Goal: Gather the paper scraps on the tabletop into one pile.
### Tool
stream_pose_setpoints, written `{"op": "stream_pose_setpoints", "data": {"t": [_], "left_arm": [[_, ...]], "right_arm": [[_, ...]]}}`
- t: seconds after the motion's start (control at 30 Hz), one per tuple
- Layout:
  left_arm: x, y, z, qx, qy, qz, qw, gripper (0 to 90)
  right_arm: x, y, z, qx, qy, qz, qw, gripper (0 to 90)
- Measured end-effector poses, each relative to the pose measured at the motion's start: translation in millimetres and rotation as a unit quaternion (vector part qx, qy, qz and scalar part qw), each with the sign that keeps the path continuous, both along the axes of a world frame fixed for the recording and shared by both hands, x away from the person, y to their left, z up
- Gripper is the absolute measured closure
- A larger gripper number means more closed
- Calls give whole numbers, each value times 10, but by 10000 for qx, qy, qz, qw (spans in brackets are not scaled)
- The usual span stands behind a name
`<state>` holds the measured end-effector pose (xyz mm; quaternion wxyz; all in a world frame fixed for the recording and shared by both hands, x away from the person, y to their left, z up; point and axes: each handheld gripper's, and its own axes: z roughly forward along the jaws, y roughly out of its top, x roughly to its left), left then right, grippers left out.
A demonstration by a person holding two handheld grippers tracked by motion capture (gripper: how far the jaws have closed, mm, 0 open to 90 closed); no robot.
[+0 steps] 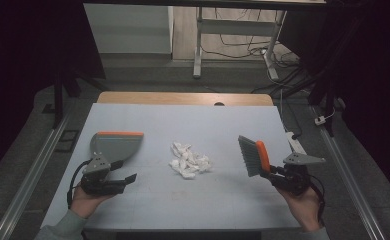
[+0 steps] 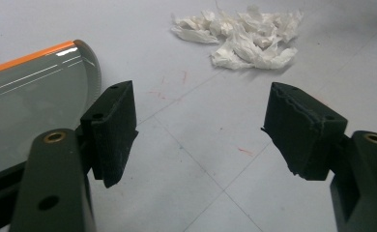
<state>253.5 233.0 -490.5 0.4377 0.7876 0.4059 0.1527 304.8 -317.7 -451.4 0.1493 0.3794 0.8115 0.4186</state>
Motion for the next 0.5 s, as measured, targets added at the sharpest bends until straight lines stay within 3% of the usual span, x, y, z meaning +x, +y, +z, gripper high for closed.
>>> {"op": "stream_pose_setpoints", "data": {"t": [0.5], "left_arm": [[-13,21,11,-3,-27,32,10000,282]], "right_arm": [[0,19,12,103,-101,33,9999,697]]}}
